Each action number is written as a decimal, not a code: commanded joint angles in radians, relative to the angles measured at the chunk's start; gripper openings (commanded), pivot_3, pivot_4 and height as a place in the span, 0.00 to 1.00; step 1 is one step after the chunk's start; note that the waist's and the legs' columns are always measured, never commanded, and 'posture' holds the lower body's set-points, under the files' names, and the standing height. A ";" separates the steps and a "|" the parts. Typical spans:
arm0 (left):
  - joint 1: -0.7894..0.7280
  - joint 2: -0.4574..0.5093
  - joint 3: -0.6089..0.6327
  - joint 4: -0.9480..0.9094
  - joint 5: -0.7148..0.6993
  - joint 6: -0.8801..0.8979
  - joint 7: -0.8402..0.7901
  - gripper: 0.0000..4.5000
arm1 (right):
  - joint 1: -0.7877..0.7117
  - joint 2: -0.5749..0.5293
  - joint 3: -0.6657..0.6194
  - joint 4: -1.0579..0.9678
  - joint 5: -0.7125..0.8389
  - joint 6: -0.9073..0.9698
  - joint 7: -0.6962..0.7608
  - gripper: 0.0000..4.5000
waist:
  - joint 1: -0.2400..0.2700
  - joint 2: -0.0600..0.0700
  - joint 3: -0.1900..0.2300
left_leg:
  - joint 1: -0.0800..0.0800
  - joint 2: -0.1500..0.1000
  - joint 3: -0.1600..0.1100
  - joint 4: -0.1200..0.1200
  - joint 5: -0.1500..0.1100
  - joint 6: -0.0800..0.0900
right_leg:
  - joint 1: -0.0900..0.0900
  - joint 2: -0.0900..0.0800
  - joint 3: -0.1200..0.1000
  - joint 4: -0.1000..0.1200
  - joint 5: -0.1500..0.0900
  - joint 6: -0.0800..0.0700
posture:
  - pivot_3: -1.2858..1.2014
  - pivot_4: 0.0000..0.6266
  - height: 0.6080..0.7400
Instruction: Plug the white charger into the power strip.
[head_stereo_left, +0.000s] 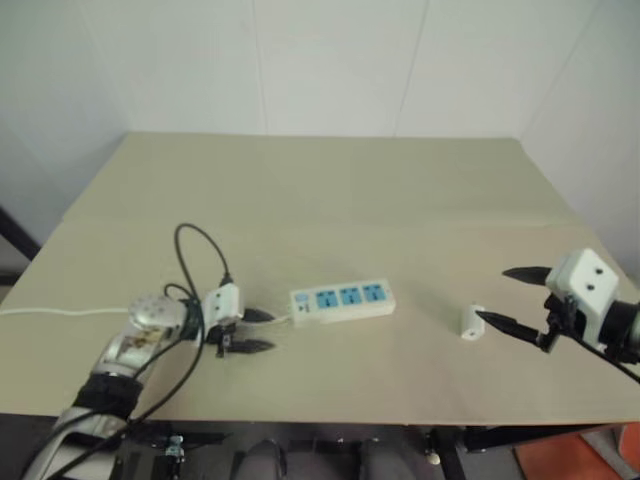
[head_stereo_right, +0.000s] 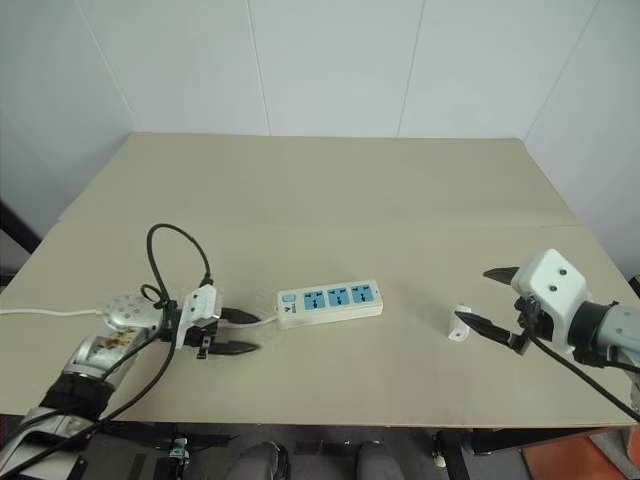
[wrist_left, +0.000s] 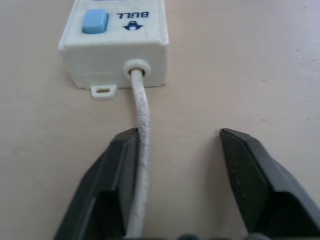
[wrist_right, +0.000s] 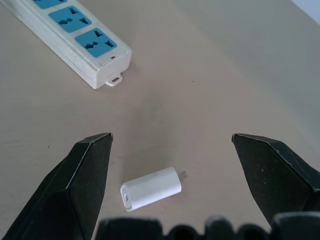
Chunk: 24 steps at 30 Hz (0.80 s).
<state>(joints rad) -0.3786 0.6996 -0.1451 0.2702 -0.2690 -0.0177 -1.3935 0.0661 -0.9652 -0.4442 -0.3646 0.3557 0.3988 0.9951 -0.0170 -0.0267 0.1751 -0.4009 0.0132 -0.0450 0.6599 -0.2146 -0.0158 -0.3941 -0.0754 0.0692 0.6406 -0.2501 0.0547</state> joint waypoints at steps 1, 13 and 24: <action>-0.004 0.022 0.079 -0.087 -0.103 0.033 -0.040 0.91 | 0.011 -0.017 -0.042 -0.030 0.002 -0.014 0.002 1.00 | 0.000 0.000 0.000 | 0.000 0.000 0.000 0.000 0.000 0.000 | 0.000 0.000 0.000 0.000 0.000 0.000 | 0.52 0.24 1.00; -0.235 -0.267 0.068 0.302 -0.052 -0.245 -0.063 0.99 | -0.005 -0.013 -0.036 -0.069 0.023 -0.004 -0.010 1.00 | 0.003 0.000 0.000 | 0.001 -0.001 0.000 0.001 0.000 0.000 | 0.003 0.000 0.000 -0.001 0.000 0.001 | 0.52 0.24 1.00; -0.345 -0.366 0.045 0.624 0.054 -0.396 -0.073 0.99 | 0.035 -0.007 -0.082 -0.117 0.040 0.015 -0.021 1.00 | 0.002 0.000 0.000 | 0.000 -0.001 -0.001 0.001 0.000 0.000 | 0.002 0.000 0.000 -0.002 -0.001 0.004 | 0.52 0.24 1.00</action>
<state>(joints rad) -0.7087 0.3366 -0.0997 0.8816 -0.2323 -0.3875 -1.4639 0.0996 -0.9655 -0.4689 -0.4494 0.3784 0.4083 0.9811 -0.0146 -0.0268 0.1749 -0.4003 0.0119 -0.0461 0.6609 -0.2146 -0.0157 -0.3916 -0.0754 0.0690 0.6391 -0.2514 0.0586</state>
